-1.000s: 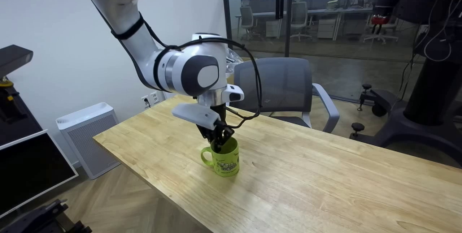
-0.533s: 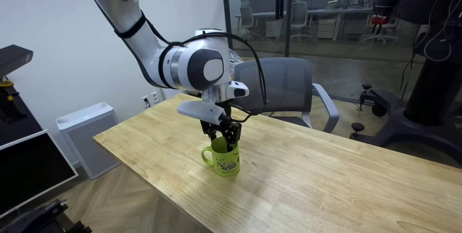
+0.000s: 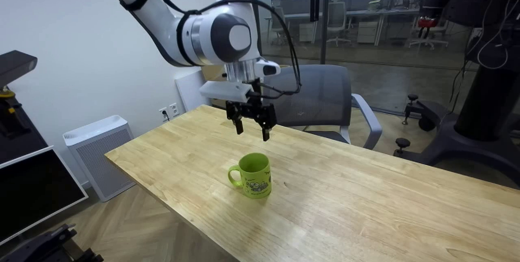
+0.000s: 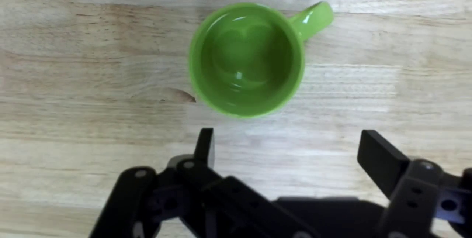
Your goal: Move the cup to the left then move the cup to the right
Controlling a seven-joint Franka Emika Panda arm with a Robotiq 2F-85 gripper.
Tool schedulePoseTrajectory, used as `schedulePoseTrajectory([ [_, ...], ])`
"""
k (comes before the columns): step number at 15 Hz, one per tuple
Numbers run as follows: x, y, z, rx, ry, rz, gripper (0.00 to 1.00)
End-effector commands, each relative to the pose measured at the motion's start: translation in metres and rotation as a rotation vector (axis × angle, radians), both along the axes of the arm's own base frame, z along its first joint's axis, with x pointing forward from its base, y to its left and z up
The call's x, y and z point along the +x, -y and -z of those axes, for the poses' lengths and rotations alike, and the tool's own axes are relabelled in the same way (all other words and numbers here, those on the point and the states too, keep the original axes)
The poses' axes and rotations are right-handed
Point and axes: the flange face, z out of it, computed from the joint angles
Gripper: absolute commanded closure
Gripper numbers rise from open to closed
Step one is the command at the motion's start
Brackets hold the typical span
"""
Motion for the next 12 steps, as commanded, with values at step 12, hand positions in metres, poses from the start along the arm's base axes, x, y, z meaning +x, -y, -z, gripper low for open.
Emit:
schedulePoseTrajectory([
  [12,-0.015,0.003,-0.063,-0.055,-0.053,0.219,0.00],
])
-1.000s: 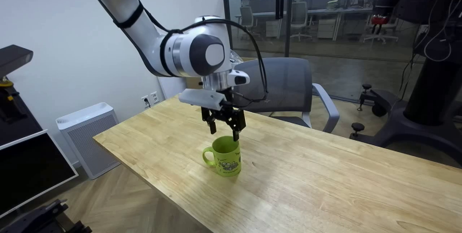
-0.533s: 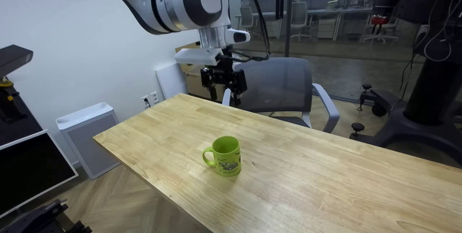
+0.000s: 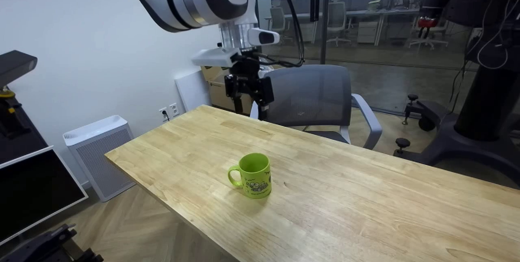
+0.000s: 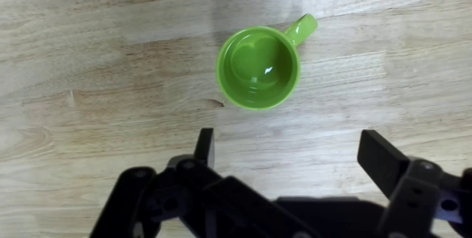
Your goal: Move the cup to the left then move the cup to the right
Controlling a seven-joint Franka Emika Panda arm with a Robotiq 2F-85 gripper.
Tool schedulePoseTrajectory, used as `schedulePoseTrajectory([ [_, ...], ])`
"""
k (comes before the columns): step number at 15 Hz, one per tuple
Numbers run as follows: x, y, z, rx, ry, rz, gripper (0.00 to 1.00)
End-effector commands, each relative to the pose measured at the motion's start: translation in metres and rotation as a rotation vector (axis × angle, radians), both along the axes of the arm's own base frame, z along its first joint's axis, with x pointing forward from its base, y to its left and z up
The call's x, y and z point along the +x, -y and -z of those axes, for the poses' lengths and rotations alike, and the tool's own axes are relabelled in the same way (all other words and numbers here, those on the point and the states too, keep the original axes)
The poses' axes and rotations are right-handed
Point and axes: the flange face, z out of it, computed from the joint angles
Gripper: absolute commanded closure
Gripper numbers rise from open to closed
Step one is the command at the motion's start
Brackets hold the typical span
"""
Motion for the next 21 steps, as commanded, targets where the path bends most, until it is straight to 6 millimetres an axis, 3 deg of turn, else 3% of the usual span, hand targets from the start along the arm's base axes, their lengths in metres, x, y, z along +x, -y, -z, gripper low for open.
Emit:
schedulePoseTrajectory([
  [1,-0.013,-0.003,0.013,-0.021,-0.040,0.047,0.00],
  [15,-0.038,-0.007,0.102,-0.019,-0.120,0.043,0.00],
  [21,-0.044,-0.014,0.125,-0.003,-0.059,-0.004,0.00],
])
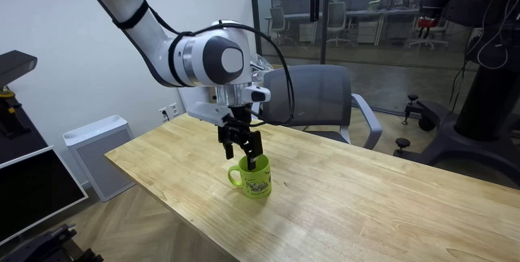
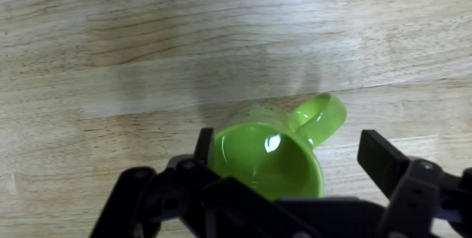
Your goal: Move the cup to the left then move the cup to the right
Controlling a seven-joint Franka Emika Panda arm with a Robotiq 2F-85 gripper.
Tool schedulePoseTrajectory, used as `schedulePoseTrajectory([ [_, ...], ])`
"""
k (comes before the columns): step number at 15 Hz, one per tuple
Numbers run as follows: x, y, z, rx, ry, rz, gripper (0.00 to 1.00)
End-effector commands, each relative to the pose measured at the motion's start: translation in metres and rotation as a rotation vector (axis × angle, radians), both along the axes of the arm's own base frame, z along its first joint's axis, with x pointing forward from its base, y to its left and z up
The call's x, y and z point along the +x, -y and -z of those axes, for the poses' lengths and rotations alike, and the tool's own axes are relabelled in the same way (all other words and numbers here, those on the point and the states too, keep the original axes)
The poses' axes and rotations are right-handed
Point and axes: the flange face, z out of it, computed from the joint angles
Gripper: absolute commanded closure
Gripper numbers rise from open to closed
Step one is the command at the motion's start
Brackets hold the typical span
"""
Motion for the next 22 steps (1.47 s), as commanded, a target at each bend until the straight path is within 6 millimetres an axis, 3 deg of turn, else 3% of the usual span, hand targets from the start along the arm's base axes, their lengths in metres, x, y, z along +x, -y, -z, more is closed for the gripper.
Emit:
schedulePoseTrajectory([
  [1,-0.006,-0.006,0.008,0.010,0.060,-0.014,0.00],
  [10,-0.020,-0.006,0.028,0.058,0.167,-0.093,0.00],
  [11,-0.021,-0.005,0.030,0.059,0.165,-0.096,0.25],
  [13,-0.023,-0.004,0.034,0.056,0.157,-0.106,0.33],
  [22,-0.038,0.003,0.046,0.048,0.119,-0.140,0.96],
])
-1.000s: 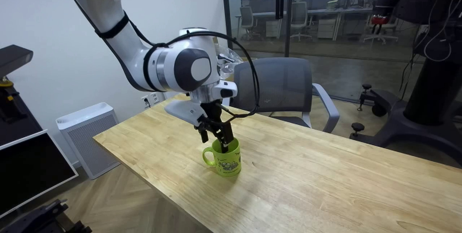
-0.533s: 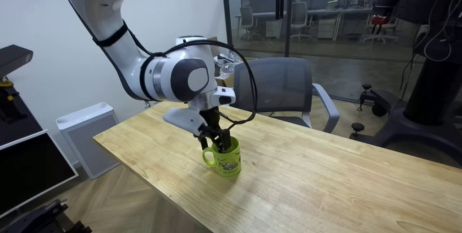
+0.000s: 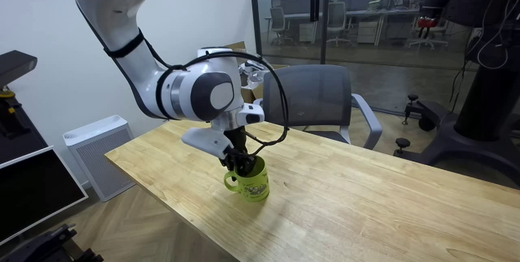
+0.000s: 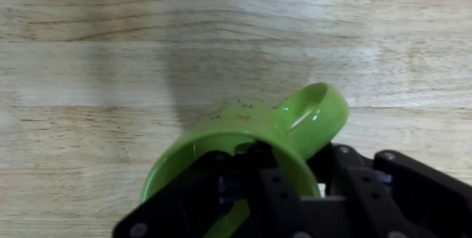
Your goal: Move the cup to the left then move the cup to the right
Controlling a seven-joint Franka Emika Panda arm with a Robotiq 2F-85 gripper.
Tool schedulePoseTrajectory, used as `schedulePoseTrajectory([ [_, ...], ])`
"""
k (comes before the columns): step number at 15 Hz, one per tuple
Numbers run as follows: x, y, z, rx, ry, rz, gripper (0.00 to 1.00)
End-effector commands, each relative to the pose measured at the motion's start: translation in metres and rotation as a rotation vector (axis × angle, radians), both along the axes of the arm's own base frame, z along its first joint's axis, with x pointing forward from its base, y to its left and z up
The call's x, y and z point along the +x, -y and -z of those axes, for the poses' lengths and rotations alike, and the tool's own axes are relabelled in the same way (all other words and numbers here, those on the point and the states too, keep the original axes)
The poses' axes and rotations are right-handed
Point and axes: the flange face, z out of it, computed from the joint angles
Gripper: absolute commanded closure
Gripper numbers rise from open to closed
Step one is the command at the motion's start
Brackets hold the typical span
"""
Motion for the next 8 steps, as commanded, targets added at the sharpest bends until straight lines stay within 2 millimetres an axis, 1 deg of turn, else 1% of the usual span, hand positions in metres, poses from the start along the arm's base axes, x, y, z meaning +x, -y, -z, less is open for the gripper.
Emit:
schedulePoseTrajectory([
  [1,-0.007,0.005,0.002,0.001,-0.015,-0.009,0.98],
  [3,-0.002,0.009,-0.004,0.004,-0.036,-0.016,0.99],
  [4,0.002,0.011,-0.009,-0.001,-0.042,-0.019,0.97],
  [8,0.018,0.017,-0.032,-0.006,-0.063,-0.015,0.97],
])
